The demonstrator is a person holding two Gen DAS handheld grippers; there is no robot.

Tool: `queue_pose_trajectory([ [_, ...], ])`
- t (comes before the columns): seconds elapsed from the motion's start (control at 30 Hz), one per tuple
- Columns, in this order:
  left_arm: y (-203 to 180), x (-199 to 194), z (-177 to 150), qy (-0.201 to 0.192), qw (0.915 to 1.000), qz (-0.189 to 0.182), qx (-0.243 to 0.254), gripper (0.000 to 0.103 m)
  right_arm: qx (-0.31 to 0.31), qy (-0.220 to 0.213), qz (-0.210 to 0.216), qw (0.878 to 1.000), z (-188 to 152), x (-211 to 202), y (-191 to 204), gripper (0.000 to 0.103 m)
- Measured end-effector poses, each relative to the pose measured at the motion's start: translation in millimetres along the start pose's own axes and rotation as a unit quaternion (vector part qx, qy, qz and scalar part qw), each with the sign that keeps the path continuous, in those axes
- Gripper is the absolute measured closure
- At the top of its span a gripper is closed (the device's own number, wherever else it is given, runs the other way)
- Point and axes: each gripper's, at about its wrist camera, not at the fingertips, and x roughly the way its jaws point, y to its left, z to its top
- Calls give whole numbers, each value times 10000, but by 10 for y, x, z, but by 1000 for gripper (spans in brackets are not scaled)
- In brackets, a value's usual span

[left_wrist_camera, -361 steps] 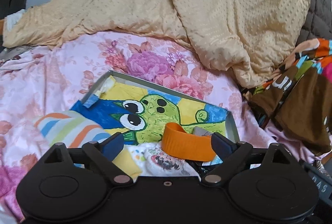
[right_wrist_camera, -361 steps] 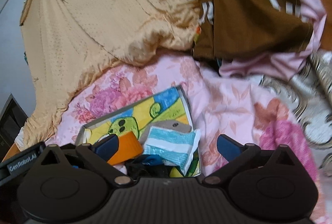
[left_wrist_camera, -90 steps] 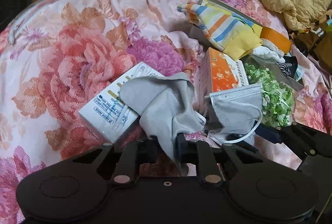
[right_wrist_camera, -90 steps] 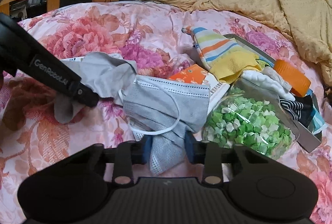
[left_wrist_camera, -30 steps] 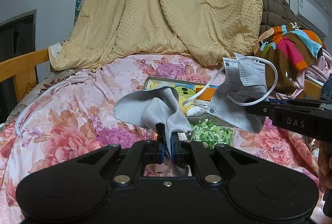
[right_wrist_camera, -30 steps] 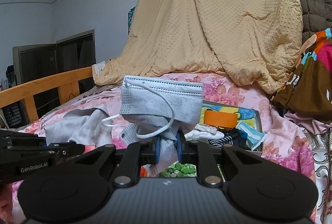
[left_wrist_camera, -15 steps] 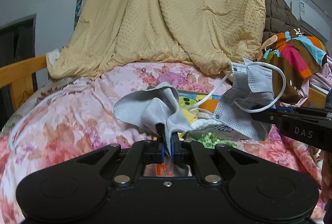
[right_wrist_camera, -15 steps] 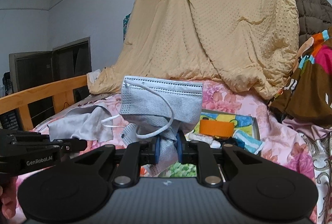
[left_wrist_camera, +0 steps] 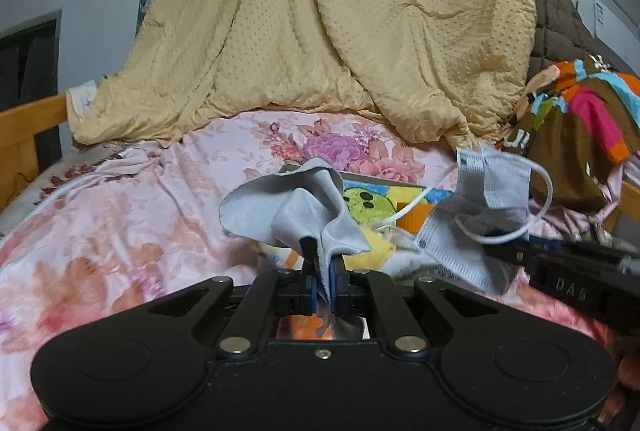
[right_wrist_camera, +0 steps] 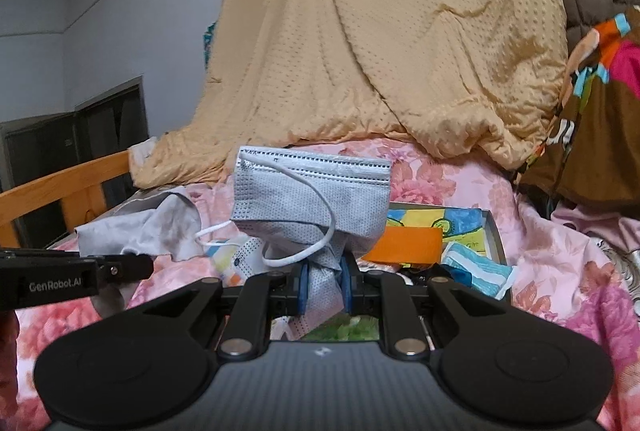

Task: Organize soft objects
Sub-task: 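Lift and carry the grey cloth and grey face mask over the tray, then lower the grey cloth and mask into the tray and open both tools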

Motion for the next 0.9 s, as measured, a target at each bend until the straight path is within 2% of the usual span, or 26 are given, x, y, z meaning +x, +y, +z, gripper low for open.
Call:
queue_pose_trajectory([
  [0.13,0,422,193,73,9997,0,-244,98,37,69,-118,9999,62,278,-112,85],
  [0.3,-52,915,416,157,9994,-78,-293,97,149,178,-177,9996,161,646,-221,84],
  [0.53,-114,1574,541,660,9972,1,-346,97,262,551,-285,9977,146,1093,-314,83],
  [0.63,-120,1749,557,863,9958,18,-298,95,299,663,-308,9969,136,1245,-352,72],
  [0.67,-120,1795,561,910,9954,35,-284,88,315,692,-303,9966,135,1288,-363,67],
  [0.77,-104,1872,576,1005,9944,126,-297,77,316,702,-370,9963,135,1326,-388,48],
  [0.9,-36,1820,589,947,9943,198,-456,53,253,689,-462,9962,155,1267,-383,35],
])
